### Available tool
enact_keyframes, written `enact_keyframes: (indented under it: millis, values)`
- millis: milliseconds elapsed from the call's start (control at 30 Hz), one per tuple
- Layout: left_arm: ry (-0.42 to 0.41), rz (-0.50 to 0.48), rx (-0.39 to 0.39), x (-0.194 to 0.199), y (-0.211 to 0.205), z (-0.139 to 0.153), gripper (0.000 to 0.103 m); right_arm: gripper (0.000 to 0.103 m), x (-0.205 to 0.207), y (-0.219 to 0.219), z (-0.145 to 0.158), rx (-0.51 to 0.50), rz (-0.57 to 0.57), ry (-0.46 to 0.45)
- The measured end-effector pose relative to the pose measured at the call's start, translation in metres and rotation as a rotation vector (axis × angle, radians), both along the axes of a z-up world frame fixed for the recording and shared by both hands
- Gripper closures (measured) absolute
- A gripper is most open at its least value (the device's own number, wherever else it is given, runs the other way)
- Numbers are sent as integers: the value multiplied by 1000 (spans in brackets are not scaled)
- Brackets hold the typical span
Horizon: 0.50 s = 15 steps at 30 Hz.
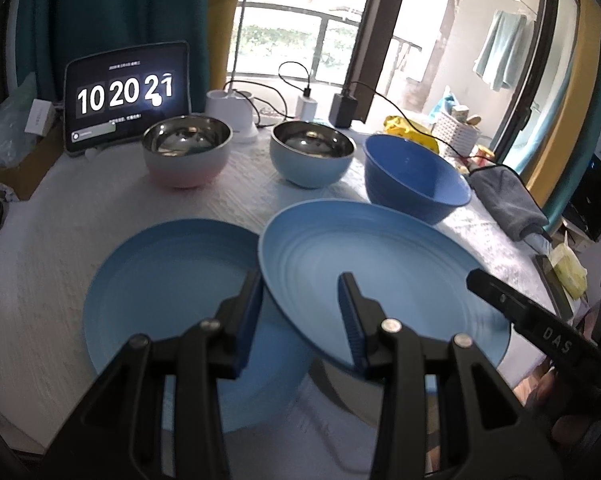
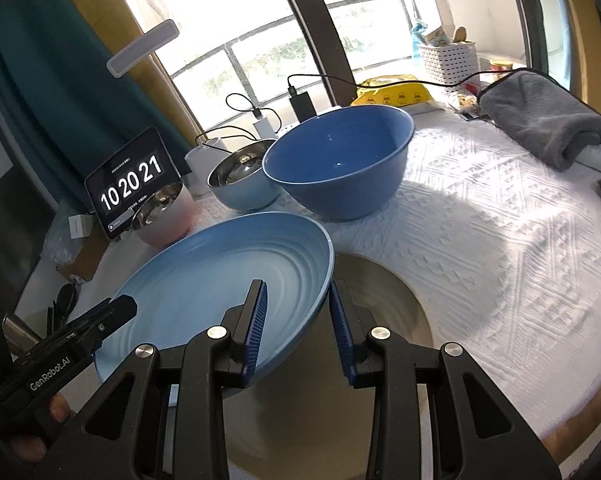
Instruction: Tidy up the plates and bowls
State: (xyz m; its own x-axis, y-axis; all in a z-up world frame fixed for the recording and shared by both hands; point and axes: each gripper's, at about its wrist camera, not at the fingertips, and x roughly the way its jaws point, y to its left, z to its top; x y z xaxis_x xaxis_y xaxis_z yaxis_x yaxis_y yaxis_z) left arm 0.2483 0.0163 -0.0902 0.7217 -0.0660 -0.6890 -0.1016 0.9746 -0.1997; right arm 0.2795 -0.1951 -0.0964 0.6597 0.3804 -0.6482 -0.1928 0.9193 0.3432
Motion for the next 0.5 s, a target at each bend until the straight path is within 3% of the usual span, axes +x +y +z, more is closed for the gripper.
enact_keyframes:
  millis: [500]
  values:
    - [34, -52, 6, -5, -33, -14, 63, 68, -15, -29, -12, -21, -31, 13]
